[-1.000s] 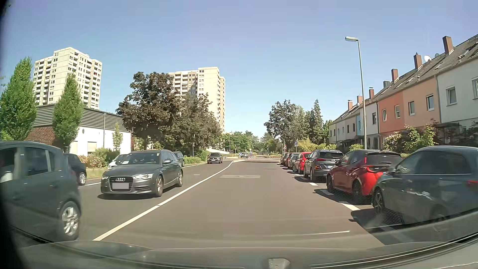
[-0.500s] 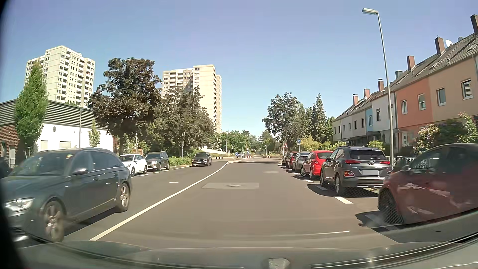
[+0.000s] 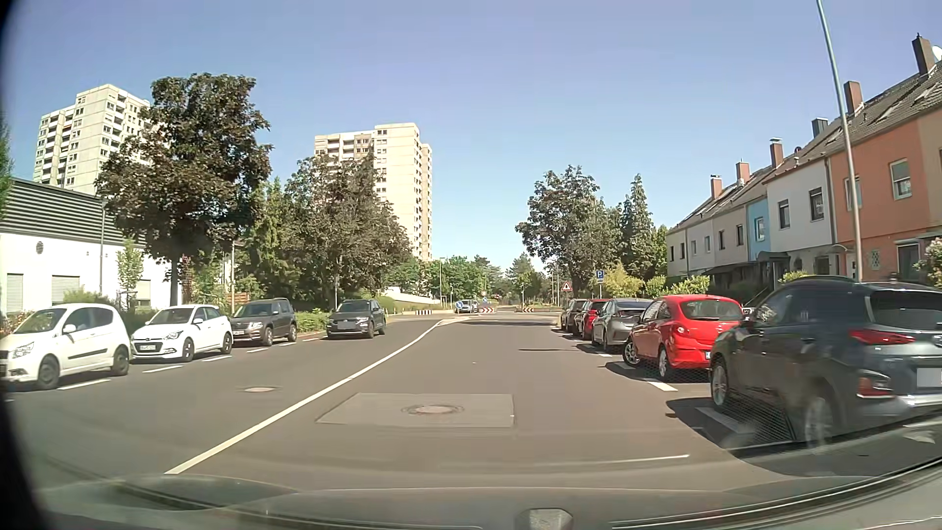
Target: Follow the waypoints while adhering to traffic rules and regulations
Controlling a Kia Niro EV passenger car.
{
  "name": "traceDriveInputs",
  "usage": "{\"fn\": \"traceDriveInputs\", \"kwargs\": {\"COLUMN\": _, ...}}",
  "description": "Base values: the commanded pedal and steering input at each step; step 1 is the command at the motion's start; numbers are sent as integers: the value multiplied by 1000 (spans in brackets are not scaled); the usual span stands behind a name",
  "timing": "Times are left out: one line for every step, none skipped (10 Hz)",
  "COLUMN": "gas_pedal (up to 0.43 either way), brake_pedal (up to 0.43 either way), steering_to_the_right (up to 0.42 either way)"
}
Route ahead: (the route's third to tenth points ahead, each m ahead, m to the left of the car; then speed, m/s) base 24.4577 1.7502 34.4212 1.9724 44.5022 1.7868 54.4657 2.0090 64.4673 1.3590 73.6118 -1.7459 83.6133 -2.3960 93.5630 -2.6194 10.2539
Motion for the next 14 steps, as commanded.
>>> {"fn": "traceDriveInputs", "kwargs": {"gas_pedal": 0, "brake_pedal": 30, "steering_to_the_right": 1}}
{"fn": "traceDriveInputs", "kwargs": {"gas_pedal": 0, "brake_pedal": 30, "steering_to_the_right": 1}}
{"fn": "traceDriveInputs", "kwargs": {"gas_pedal": 0, "brake_pedal": 30, "steering_to_the_right": 1}}
{"fn": "traceDriveInputs", "kwargs": {"gas_pedal": 0, "brake_pedal": 30, "steering_to_the_right": 0}}
{"fn": "traceDriveInputs", "kwargs": {"gas_pedal": 0, "brake_pedal": 30, "steering_to_the_right": -2}}
{"fn": "traceDriveInputs", "kwargs": {"gas_pedal": 0, "brake_pedal": 30, "steering_to_the_right": -4}}
{"fn": "traceDriveInputs", "kwargs": {"gas_pedal": 0, "brake_pedal": 30, "steering_to_the_right": -4}}
{"fn": "traceDriveInputs", "kwargs": {"gas_pedal": 0, "brake_pedal": 30, "steering_to_the_right": -4}}
{"fn": "traceDriveInputs", "kwargs": {"gas_pedal": 0, "brake_pedal": 30, "steering_to_the_right": -3}}
{"fn": "traceDriveInputs", "kwargs": {"gas_pedal": 0, "brake_pedal": 30, "steering_to_the_right": -3}}
{"fn": "traceDriveInputs", "kwargs": {"gas_pedal": 0, "brake_pedal": 30, "steering_to_the_right": -3}}
{"fn": "traceDriveInputs", "kwargs": {"gas_pedal": 0, "brake_pedal": 30, "steering_to_the_right": -3}}
{"fn": "traceDriveInputs", "kwargs": {"gas_pedal": 0, "brake_pedal": 30, "steering_to_the_right": -3}}
{"fn": "traceDriveInputs", "kwargs": {"gas_pedal": 0, "brake_pedal": 30, "steering_to_the_right": -2}}
